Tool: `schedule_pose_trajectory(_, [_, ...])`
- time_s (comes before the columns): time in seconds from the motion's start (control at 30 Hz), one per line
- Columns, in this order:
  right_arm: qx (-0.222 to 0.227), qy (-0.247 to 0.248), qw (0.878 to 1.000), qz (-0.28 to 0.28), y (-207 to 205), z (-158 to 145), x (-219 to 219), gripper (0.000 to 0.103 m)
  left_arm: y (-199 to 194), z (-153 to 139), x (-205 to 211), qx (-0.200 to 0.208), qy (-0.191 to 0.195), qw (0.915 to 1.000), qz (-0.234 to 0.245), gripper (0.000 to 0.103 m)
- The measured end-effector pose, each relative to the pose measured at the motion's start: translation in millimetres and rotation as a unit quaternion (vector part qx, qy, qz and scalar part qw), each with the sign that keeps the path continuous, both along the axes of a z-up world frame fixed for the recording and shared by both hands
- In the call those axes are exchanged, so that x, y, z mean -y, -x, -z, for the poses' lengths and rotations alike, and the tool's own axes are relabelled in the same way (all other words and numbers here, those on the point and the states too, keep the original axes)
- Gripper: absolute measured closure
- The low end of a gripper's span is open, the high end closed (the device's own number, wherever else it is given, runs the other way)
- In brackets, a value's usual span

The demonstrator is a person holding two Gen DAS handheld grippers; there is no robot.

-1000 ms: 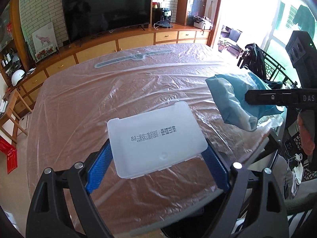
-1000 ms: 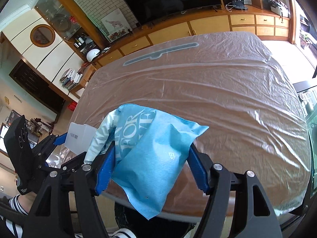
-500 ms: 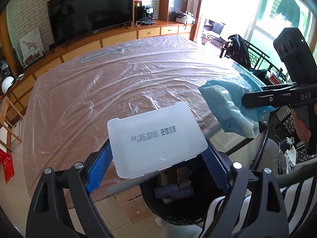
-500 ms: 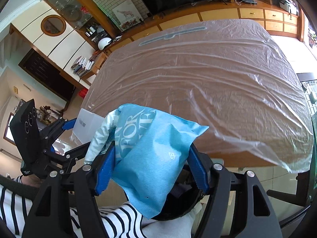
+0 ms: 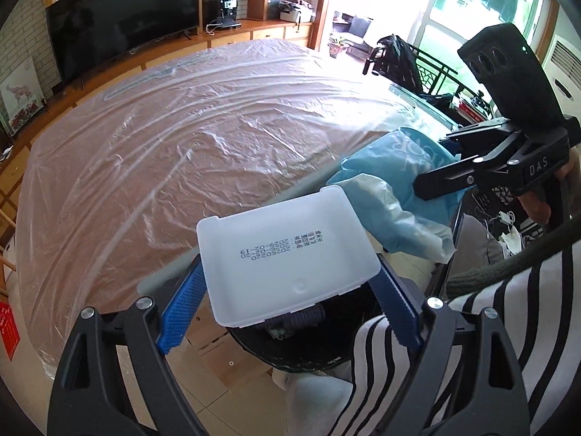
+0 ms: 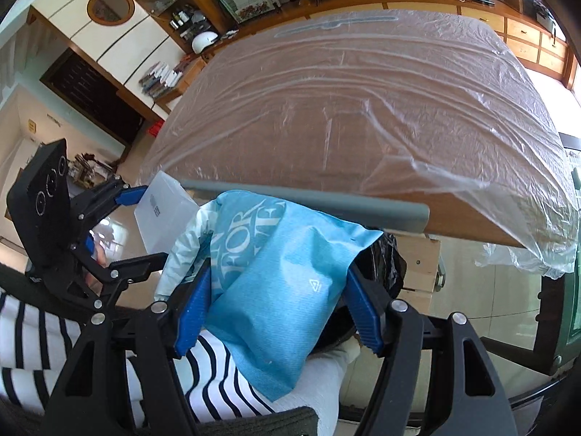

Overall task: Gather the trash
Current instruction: 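Lift the white box and blue bag and carry both over the black bin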

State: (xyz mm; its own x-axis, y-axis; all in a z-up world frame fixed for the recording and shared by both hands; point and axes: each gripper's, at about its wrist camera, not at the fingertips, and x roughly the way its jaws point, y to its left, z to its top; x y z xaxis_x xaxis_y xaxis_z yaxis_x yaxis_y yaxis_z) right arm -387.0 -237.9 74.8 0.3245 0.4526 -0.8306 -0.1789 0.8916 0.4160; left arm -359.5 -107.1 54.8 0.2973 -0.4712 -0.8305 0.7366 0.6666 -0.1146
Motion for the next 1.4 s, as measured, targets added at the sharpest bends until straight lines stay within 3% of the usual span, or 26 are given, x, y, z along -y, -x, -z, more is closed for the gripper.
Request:
schedule_pose_trajectory(0.33, [-0.035,0.040,0.999,-0.004,6.5,38.0,-14.8,0.036,3.8,38.9,-0.2,-0.037,-0.038,0.9986,0.006,0.014])
schedule_pose_trajectory(0.7, [-0.046,0.094,0.994,0.022,-1.5,81.3,-31.1,0.036,-2.9,73.9,0.7,-0.046,-0.069,0.9965,-0.015,0.014])
schedule_pose_trajectory(1.0, [-0.030,0.102,0.993,0.048,-18.9,90.3,-34.9,0.036,-6.6,89.1,7.1,-0.039,-0.083,0.9957,-0.014,0.014])
schedule_pose_trajectory(1.4, [-0.044,0.090,0.992,0.070,-34.8,103.9,-35.5,0.036,-12.5,104.8,11.4,-0.042,-0.094,0.9946,-0.011,0.014])
